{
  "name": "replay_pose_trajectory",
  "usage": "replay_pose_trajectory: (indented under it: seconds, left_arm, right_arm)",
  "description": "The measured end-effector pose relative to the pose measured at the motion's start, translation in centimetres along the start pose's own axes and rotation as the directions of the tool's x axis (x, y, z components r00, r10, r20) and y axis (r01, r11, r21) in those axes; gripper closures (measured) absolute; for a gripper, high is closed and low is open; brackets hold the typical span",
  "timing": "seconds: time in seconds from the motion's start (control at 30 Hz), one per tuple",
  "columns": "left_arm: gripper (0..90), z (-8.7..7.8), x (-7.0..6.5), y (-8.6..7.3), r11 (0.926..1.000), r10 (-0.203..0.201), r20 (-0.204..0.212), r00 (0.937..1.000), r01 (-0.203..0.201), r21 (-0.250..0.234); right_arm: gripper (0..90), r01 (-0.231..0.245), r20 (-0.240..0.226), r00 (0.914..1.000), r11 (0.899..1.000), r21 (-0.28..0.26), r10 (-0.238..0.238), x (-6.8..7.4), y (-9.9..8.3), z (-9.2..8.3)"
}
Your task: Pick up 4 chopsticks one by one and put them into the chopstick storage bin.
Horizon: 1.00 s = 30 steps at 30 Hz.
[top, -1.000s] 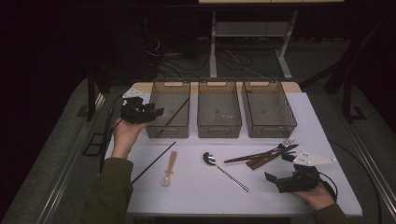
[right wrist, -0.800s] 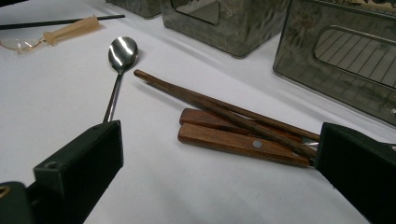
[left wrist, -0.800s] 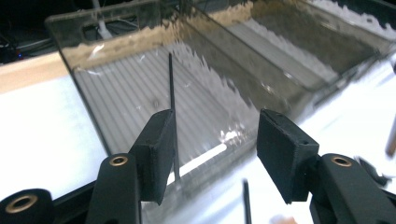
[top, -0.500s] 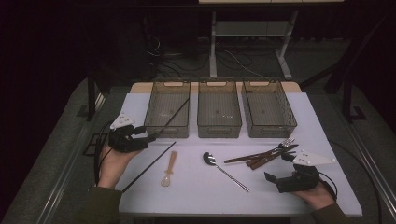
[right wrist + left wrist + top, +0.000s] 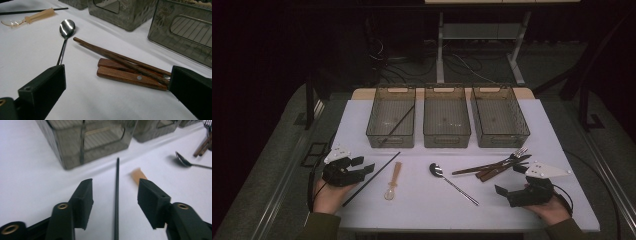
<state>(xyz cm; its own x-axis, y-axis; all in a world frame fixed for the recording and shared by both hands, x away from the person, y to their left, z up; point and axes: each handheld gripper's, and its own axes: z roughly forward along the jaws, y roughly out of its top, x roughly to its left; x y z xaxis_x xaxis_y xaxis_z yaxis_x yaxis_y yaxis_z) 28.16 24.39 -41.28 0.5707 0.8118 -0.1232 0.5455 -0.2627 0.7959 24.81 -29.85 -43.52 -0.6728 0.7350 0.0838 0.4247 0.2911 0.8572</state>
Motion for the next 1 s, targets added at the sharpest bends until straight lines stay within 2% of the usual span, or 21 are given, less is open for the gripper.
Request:
replay_pose_trajectory:
  seconds: [0.13,0.27,0.43,0.57,0.8,1.0]
  left_arm:
    - [54.5,-0.1,-0.3,-1.6,0.9996,-0.022,0.007,0.9997,0.022,0.020]
    - [63.2,0.0,-0.3,-2.5,0.9970,-0.022,0.011,0.9997,0.022,0.074]
    - [70.6,0.1,-0.1,-3.1,0.9927,-0.027,-0.007,0.9996,0.028,0.117]
    - [75.2,0.9,0.4,-3.3,0.9888,-0.022,0.016,0.9996,0.019,0.148]
    - [78.1,1.3,0.5,-3.2,0.9896,-0.029,0.035,0.9989,0.024,0.142]
    - [80.0,1.4,0.0,-3.2,0.9890,-0.003,0.039,0.9992,-0.003,0.148]
  right_arm:
    - [0.5,-0.002,0.001,1.0000,1.000,0.002,0.002,0.0,0.0,0.0]
    - [0.5,0.002,0.002,1.0000,1.000,0.002,-0.002,0.1,0.0,0.0]
    - [0.5,0.003,0.003,1.0000,1.000,0.000,-0.003,0.1,0.0,0.0]
    - [0.5,0.005,0.002,1.0000,1.000,0.009,-0.005,0.0,0.0,0.1]
    - [0.5,0.002,0.005,1.0000,1.000,0.007,-0.002,0.0,0.0,0.1]
    - [0.5,0.003,0.005,1.0000,1.000,0.007,-0.003,0.0,0.0,0.0]
